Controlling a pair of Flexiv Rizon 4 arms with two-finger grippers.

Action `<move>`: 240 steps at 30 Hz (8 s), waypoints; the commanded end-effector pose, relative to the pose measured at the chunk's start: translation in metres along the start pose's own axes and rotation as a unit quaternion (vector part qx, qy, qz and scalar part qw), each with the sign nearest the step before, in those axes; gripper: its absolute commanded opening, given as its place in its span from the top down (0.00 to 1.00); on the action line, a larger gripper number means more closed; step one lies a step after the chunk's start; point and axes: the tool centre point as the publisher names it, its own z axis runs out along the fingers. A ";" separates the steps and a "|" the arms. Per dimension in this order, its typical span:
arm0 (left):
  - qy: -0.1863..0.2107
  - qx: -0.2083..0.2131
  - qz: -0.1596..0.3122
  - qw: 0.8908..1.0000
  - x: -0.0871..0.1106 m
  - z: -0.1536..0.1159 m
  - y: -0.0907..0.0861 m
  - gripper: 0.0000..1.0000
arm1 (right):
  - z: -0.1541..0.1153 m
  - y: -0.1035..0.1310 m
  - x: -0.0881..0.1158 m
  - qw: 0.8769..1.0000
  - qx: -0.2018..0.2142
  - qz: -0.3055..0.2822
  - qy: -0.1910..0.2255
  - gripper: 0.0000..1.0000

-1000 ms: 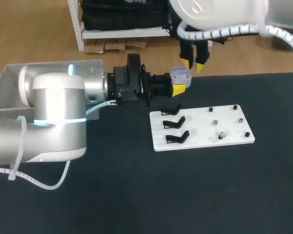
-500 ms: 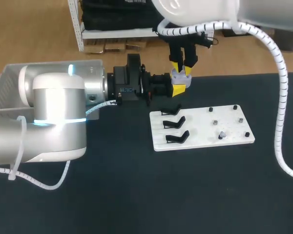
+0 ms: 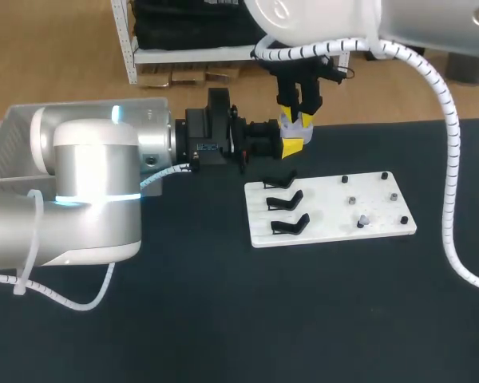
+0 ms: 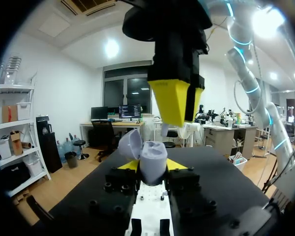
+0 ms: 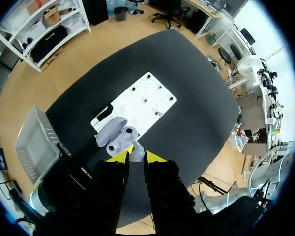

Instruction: Pick up each earbud case from the left stands, insert the matching earbuds, close the lid, and place the case in the box.

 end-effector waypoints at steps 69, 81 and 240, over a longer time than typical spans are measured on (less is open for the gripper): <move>-0.005 -0.004 0.003 1.000 0.002 0.001 -0.001 1.00 | 0.020 0.004 -0.008 1.000 0.008 -0.010 0.008 0.65; -0.005 -0.004 0.003 1.000 0.002 0.001 -0.001 1.00 | -0.001 -0.039 0.006 0.993 -0.074 -0.089 -0.032 0.50; -0.005 -0.004 0.003 1.000 0.002 0.001 -0.001 1.00 | 0.243 -0.083 -0.043 0.971 -0.161 -0.173 -0.030 0.73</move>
